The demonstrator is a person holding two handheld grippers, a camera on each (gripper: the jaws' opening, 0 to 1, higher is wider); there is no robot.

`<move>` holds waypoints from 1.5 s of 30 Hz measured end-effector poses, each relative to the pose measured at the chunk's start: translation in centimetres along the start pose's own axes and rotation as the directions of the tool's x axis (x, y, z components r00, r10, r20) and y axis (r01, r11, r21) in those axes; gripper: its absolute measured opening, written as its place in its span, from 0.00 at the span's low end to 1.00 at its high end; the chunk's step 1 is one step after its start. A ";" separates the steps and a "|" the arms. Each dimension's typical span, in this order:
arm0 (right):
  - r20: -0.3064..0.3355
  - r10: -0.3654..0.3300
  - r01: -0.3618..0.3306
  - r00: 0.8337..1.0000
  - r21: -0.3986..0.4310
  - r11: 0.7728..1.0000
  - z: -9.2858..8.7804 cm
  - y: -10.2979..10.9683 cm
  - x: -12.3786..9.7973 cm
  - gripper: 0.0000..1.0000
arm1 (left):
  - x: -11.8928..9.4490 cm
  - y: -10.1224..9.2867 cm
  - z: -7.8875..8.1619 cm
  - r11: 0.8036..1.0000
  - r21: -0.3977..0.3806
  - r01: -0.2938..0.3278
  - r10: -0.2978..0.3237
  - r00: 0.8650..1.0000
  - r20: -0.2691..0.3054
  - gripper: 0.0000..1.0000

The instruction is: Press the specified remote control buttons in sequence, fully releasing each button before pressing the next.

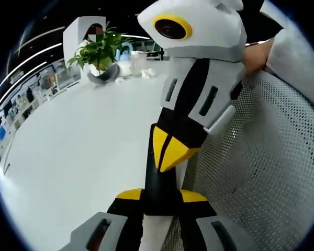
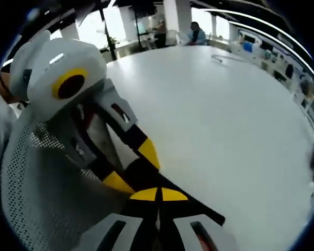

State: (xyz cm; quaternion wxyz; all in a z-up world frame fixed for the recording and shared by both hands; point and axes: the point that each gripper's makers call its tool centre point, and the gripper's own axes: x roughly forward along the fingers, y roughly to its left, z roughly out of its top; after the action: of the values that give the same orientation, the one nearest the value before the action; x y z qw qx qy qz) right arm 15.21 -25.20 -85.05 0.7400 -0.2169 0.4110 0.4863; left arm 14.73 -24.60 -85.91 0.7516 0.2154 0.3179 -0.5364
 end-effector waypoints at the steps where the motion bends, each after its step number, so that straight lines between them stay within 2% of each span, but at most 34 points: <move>1: -0.001 -0.001 0.001 1.000 0.013 1.000 0.0 -0.1 0.0 0.00 | 0.0 0.0 0.0 1.000 0.000 -0.002 0.002 1.000 -0.002 0.25; 3: -0.009 0.005 -0.005 1.000 0.013 1.000 0.1 -0.2 0.0 0.00 | 0.0 0.0 0.0 1.000 0.002 -0.002 0.002 1.000 -0.008 0.25; 5: -0.037 0.011 -0.007 0.999 0.101 0.995 0.1 -0.2 0.0 0.00 | 0.0 0.0 0.1 1.000 -0.020 -0.004 0.004 1.000 0.000 0.25; 6: -0.038 0.011 -0.006 0.999 0.107 0.994 0.1 -0.3 0.0 0.00 | 0.0 0.0 0.1 1.000 -0.026 -0.003 0.003 1.000 0.002 0.25; 10: -0.023 0.029 -0.026 0.999 0.122 0.992 0.0 -0.4 0.0 0.00 | 0.0 0.0 0.1 1.000 -0.009 -0.001 0.001 1.000 0.010 0.24; 12: -0.021 0.051 -0.046 0.998 0.166 0.985 0.2 -0.2 -0.2 0.00 | 0.0 0.0 0.0 1.000 -0.001 -0.003 0.003 1.000 0.008 0.24; 13: -0.018 0.089 -0.084 0.996 0.195 0.977 0.4 0.3 -0.5 0.00 | 0.0 0.0 0.0 1.000 0.001 -0.002 0.002 1.000 0.009 0.25; 14: 0.007 0.083 -0.083 0.997 0.206 0.975 0.9 0.2 -0.7 0.00 | 0.0 0.0 0.0 1.000 0.000 -0.002 0.002 1.000 0.011 0.25; 15: 0.068 0.047 -0.061 0.997 0.211 0.976 1.8 -0.4 -1.3 0.00 | 0.0 0.0 0.0 1.000 -0.001 -0.001 0.001 1.000 0.012 0.25; 17: 0.122 -0.005 -0.024 0.993 0.232 0.972 2.6 -1.4 -2.4 0.00 | 0.0 0.0 0.0 1.000 -0.001 0.000 0.000 1.000 0.015 0.25; 21: 0.165 -0.119 0.074 0.979 0.257 0.963 3.0 -3.3 -4.5 0.00 | 0.0 0.0 0.0 1.000 0.000 0.001 -0.001 1.000 0.017 0.25; 23: 0.225 -0.178 0.117 0.958 0.260 0.959 3.7 -4.0 -5.9 0.00 | 0.0 0.0 0.0 1.000 0.003 0.001 -0.001 1.000 0.017 0.25; 25: 0.288 -0.243 0.164 0.926 0.271 0.948 4.5 -4.7 -7.8 0.00 | 0.0 0.0 0.0 1.000 0.008 0.001 -0.001 1.000 0.017 0.25; 27: 0.318 -0.305 0.222 0.898 0.271 0.937 4.7 -5.3 -9.3 0.00 | 0.0 -0.1 0.0 1.000 0.019 0.001 -0.001 1.000 0.017 0.25; 28: 0.323 -0.321 0.235 0.891 0.276 0.932 4.7 -5.5 -9.6 0.00 | 0.0 -0.1 0.0 1.000 0.018 0.001 -0.001 1.000 0.017 0.25; 30: 0.351 -0.362 0.267 0.864 0.291 0.919 4.6 -5.7 -10.8 0.00 | 0.0 -0.1 0.0 1.000 0.019 0.002 -0.002 1.000 0.017 0.25; 33: 0.405 -0.416 0.299 0.814 0.322 0.898 4.7 -6.0 -12.7 0.00 | 0.0 0.0 0.0 1.000 0.017 0.002 -0.002 1.000 0.017 0.25; 35: 0.419 -0.457 0.324 0.785 0.352 0.878 4.4 -6.3 -13.7 0.00 | 0.0 -0.1 0.1 1.000 0.017 0.002 -0.002 1.000 0.018 0.25; 40: 0.440 -0.500 0.344 0.746 0.389 0.855 3.8 -6.8 -15.1 0.10 | 0.0 -0.1 0.0 1.000 0.016 0.002 -0.002 1.000 0.018 0.25; 43: 0.447 -0.514 0.353 0.732 0.397 0.848 3.8 -7.1 -15.2 0.18 | 0.0 0.0 0.0 1.000 0.016 0.002 -0.002 1.000 0.018 0.25; 44: 0.451 -0.528 0.371 0.719 0.393 0.841 3.7 -7.5 -15.2 0.18 | 0.0 0.0 0.0 1.000 0.016 0.002 -0.003 1.000 0.019 0.25; 45: 0.447 -0.539 0.384 0.714 0.394 0.835 3.6 -7.7 -15.1 0.19 | 0.0 0.0 0.0 1.000 0.016 0.003 -0.003 1.000 0.019 0.25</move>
State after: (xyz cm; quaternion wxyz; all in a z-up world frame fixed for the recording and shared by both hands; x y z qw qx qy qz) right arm 20.72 -34.14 -71.27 0.9457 -0.0631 0.1798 0.2633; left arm 14.71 -24.65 -85.90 0.7521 0.2158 0.3066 -0.5420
